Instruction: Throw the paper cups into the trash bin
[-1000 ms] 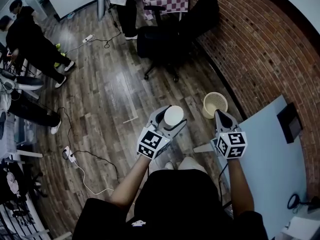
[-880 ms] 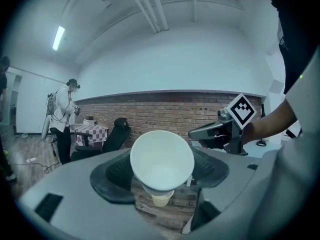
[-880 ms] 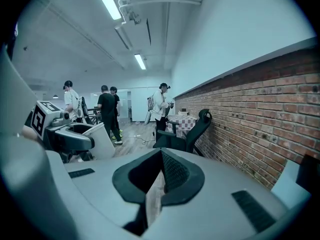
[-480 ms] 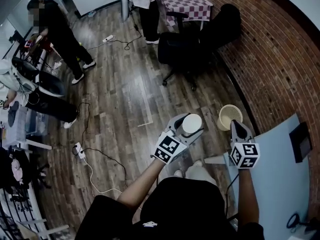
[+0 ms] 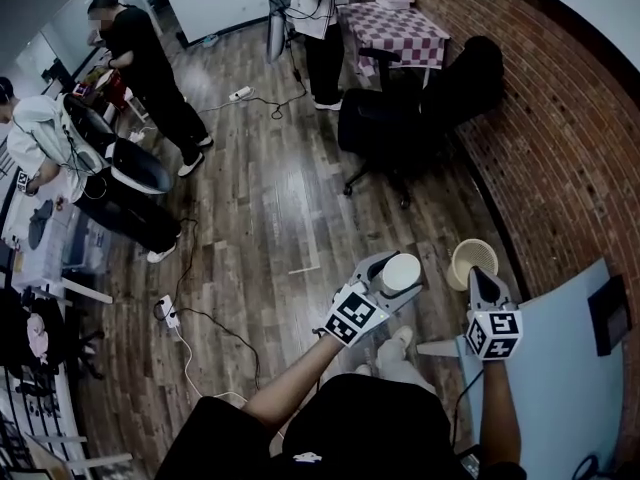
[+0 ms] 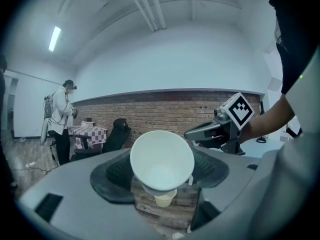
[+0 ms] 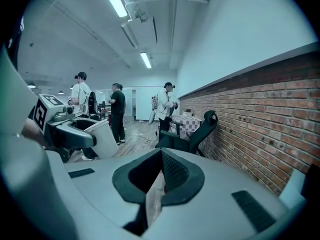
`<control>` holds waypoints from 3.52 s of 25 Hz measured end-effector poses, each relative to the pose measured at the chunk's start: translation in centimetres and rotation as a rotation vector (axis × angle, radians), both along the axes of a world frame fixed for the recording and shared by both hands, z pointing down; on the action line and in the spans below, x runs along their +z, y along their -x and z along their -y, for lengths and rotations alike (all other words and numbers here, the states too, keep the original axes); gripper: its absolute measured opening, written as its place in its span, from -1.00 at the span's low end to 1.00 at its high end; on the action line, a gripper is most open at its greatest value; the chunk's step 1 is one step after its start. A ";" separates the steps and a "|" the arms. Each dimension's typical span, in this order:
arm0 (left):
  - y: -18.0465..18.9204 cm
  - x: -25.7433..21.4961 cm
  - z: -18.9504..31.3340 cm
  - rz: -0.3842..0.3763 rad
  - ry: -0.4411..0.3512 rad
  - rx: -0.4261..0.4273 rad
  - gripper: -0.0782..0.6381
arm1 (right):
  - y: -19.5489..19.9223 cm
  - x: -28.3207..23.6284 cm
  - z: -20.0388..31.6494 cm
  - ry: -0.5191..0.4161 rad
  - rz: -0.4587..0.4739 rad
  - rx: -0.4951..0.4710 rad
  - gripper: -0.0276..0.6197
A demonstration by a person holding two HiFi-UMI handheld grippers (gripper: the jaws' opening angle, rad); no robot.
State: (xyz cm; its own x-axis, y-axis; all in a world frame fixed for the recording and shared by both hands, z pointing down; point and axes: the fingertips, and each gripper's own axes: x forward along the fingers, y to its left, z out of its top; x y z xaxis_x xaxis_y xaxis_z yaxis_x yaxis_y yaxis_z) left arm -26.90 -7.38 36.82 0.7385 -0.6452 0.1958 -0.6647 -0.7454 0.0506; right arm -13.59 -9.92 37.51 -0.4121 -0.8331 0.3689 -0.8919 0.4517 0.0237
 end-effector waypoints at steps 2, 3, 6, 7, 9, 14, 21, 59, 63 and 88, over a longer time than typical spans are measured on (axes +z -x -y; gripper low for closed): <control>0.1 -0.1 0.6 0.002 -0.003 -0.010 0.16 | -0.1 0.1 0.7 -0.001 0.006 -0.001 -0.93; 0.1 -0.2 1.0 0.002 -0.003 -0.017 0.16 | -0.2 0.1 1.1 -0.002 0.008 -0.002 -0.93; 0.1 -0.3 2.0 0.003 -0.004 -0.029 0.16 | -0.3 0.0 2.2 -0.003 0.018 -0.011 -0.93; 0.1 -0.2 2.3 0.006 -0.005 -0.032 0.15 | -0.2 0.0 2.6 -0.002 0.028 -0.015 -0.93; 0.1 -0.3 3.1 0.015 -0.008 -0.038 0.16 | 0.1 -0.3 3.6 -0.005 0.050 -0.026 -0.93; -0.5 -0.3 4.5 0.005 -0.001 -0.046 0.16 | 0.1 -1.2 5.4 -0.015 0.092 -0.034 -0.93; -3.2 0.3 7.5 -0.015 0.028 -0.036 0.15 | -0.9 -0.6 8.5 -0.017 0.069 -0.040 -0.93; -17.7 1.4 20.1 0.075 0.064 0.239 0.15 | -14.3 2.2 17.5 0.011 0.213 0.241 -0.93; -19.0 2.4 22.6 0.067 0.086 0.305 0.15 | -15.5 3.0 18.9 0.029 0.206 0.312 -0.93; -31.6 24.4 30.1 0.254 0.344 0.793 0.16 | -24.4 17.7 21.9 0.283 0.255 0.840 -0.93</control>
